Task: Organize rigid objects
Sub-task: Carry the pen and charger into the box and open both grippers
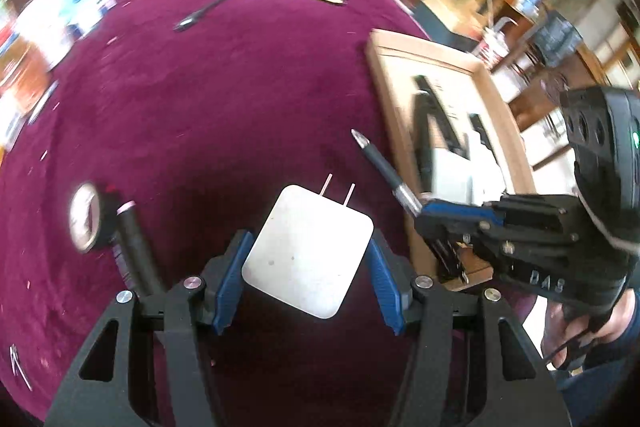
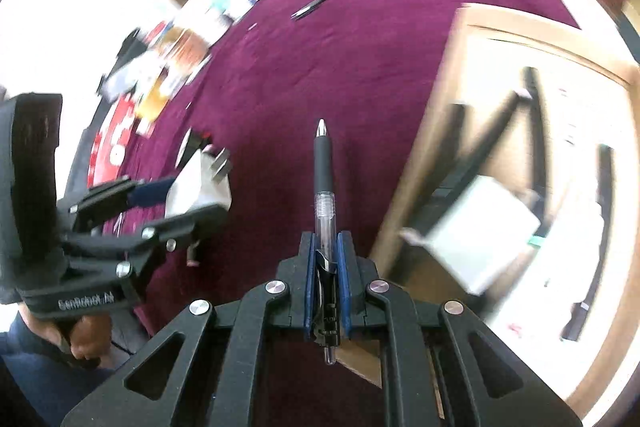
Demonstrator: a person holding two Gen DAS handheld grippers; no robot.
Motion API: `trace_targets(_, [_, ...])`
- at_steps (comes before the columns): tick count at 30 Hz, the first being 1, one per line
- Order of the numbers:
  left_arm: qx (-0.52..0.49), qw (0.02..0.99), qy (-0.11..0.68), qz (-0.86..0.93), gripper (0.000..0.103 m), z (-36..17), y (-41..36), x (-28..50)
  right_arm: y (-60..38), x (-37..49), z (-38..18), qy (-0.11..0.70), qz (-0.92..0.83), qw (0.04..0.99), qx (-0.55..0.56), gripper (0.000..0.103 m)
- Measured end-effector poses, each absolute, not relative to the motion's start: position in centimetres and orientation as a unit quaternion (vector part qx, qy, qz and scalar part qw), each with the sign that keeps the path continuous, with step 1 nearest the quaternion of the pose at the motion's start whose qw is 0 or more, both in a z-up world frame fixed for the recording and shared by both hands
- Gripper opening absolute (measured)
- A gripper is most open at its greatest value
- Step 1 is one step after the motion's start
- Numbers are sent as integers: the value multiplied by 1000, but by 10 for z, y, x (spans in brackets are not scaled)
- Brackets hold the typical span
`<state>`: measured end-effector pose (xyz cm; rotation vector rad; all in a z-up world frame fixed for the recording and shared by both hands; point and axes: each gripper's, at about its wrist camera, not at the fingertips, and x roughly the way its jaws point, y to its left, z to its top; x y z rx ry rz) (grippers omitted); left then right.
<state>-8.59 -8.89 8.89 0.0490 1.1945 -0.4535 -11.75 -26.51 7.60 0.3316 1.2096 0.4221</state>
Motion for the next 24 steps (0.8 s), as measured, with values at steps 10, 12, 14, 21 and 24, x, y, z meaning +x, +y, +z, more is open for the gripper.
trace_targets(10, [66,783,548,-289,56,96,-183,-78,-357,-121,78,543,76,803,231,10])
trace_targets(12, [79,780,545,-299,56,93,-204,-77,-366,-122,78,543,58,805,233,10])
trace_targets(14, [89,776,543,-308,56,86,-224,-76,-375,-123,76,545,43,804,234,10])
trace_targets(21, [108,761,562,-305,56,57,-266,-62,-408,-128,66,552,-1,801,234,10])
trace_targets(24, [113,769,556,-296,56,53,-275,-60,-414,-130,65,553,-9,802,225,10])
